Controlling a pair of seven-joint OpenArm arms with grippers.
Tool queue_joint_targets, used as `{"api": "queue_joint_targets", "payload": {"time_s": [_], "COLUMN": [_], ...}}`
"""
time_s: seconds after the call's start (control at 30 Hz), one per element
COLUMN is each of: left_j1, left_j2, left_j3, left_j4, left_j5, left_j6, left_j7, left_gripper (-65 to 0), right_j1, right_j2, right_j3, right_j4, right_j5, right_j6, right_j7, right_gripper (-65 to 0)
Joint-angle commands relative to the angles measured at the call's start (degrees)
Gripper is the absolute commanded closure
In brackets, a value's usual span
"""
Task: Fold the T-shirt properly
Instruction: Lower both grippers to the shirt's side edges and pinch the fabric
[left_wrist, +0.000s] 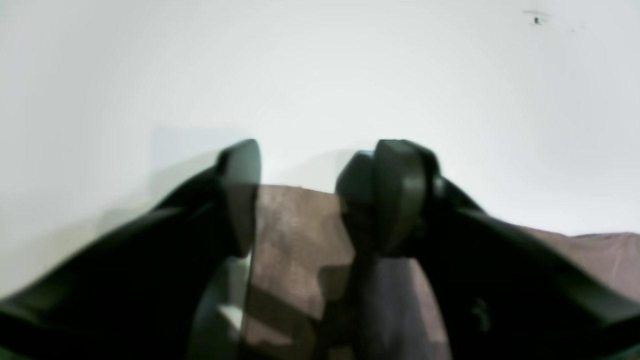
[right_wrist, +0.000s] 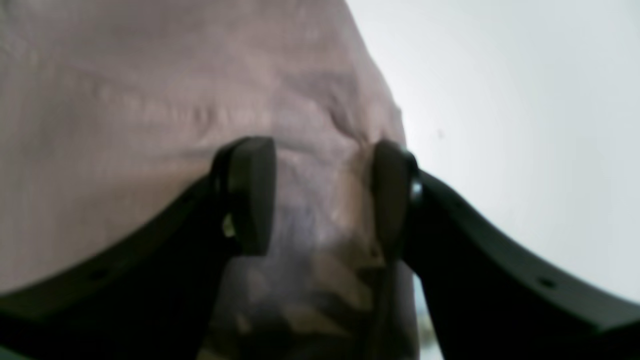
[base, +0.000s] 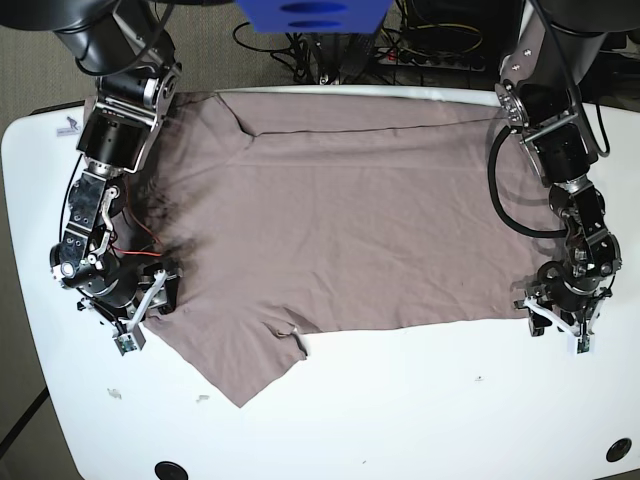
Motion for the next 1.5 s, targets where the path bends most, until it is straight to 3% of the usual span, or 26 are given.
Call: {"api": "queue_joint_targets", "payload": {"time_s": [0.0,0.2,0.4,1.47], "left_j1": [-0.61,-0.65,-0.75,-1.08], "left_j2": [-0.18,0.18,0.27,0.09], "left_j3": [0.39,1.76,2.02,1.42], "left_j4": [-0.36,-0.59,-0.70,0.63], "left_j5": [-0.09,0.19,0.27,-0.31], "left_j6": [-0.42,-0.41,-0.33,0.55], "left_j7": [2.70,1.36,0.86,2.26], "left_gripper": [-21.7,-10.5,-10.1,-3.3], "right_j1": [1.57,1.48,1.29,5.99], "right_j2": [0.83,0.73,0.55,2.02], "right_j3": [-0.06,-0.40,-0.66,-1.22], "right_j4": [-0.22,0.00,0.23,-2.02], "right_j5": [-0.47,-0.63,-0.58,-2.19], "right_j6": [-0.12,-0.12,-0.12,-0.12], "right_j7": [0.55,0.45,-0.10,0.94], "right_gripper": [-30.1,-29.2,-26.2,-27.4]}}
